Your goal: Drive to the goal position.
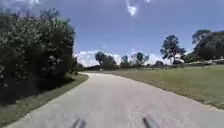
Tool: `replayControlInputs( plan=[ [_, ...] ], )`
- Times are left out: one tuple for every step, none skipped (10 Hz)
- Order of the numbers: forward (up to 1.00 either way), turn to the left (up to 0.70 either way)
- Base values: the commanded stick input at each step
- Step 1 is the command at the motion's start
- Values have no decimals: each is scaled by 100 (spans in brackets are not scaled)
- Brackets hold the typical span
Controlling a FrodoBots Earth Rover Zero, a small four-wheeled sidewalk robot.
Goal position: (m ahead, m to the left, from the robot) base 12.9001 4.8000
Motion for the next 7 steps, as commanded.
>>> replayControlInputs(
  plan=[
    [50,0],
    [50,0],
    [50,0],
    [50,0],
    [50,0],
    [50,0],
    [50,0]
  ],
)
